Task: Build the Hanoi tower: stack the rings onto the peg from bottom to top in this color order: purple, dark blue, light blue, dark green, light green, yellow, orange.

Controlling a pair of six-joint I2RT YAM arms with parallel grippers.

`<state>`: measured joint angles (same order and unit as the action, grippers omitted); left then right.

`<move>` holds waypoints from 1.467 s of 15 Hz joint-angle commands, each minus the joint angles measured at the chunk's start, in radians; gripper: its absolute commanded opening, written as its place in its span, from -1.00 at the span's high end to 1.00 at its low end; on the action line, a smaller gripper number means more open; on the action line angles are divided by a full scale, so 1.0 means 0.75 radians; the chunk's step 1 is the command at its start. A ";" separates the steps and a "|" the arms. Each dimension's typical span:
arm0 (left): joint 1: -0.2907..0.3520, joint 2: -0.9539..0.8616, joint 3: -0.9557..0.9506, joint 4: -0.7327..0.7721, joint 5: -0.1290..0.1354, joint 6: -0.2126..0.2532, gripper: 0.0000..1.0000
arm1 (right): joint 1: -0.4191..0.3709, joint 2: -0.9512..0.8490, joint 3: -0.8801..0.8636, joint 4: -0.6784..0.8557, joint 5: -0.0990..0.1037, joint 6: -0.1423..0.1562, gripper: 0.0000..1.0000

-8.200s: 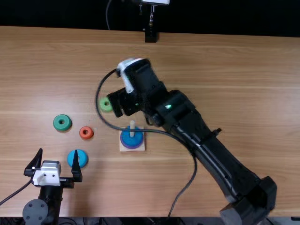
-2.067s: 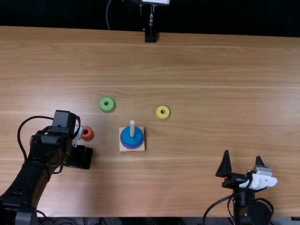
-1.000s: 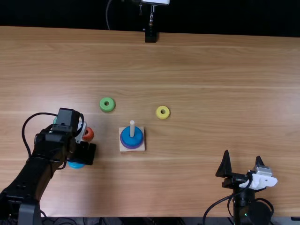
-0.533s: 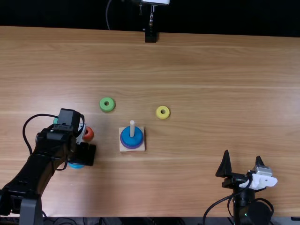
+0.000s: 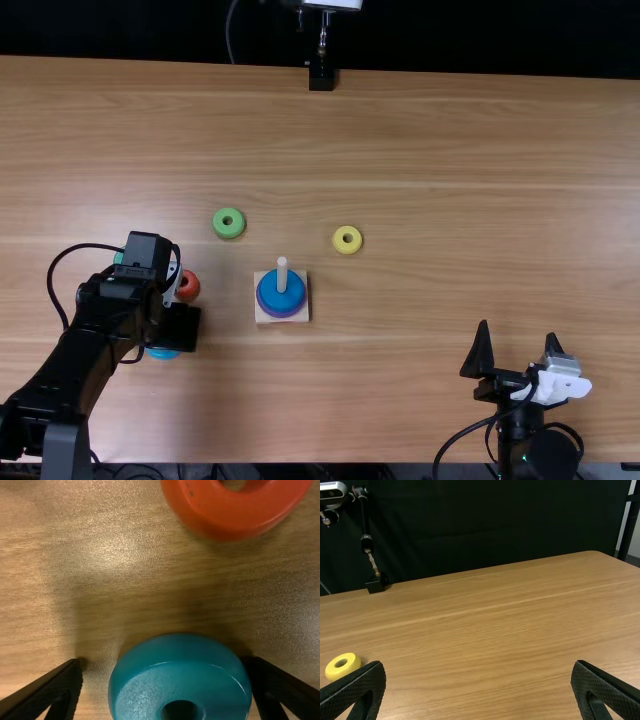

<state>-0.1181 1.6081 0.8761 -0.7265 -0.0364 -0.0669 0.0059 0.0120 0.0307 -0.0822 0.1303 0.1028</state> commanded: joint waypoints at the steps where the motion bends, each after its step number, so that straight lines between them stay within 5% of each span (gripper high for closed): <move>1: -0.006 0.032 0.022 0.002 0.017 -0.033 -0.12 | -0.010 -0.016 -0.018 -0.015 -0.002 0.003 -1.00; 4: -0.010 0.042 0.022 0.019 0.014 -0.033 0.66 | -0.006 -0.016 -0.018 -0.015 -0.002 0.000 -1.00; 6: -0.033 0.042 0.026 0.038 0.012 -0.033 0.91 | -0.010 -0.016 -0.020 -0.015 -0.002 0.003 -1.00; 12: -0.045 0.030 0.305 -0.148 0.002 -0.048 1.00 | -0.010 -0.016 -0.018 -0.015 -0.002 0.003 -1.00; 17: -0.088 0.044 0.699 -0.641 0.014 -0.166 1.00 | -0.006 -0.016 -0.018 -0.015 -0.002 0.003 -1.00; 22: -0.217 0.161 1.074 -0.899 0.017 -0.308 1.00 | -0.010 -0.016 -0.018 -0.015 -0.002 0.003 -1.00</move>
<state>-0.2668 1.7096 1.6497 -1.3964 -0.0254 -0.2596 0.0059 0.0120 0.0307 -0.0826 0.1303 0.1028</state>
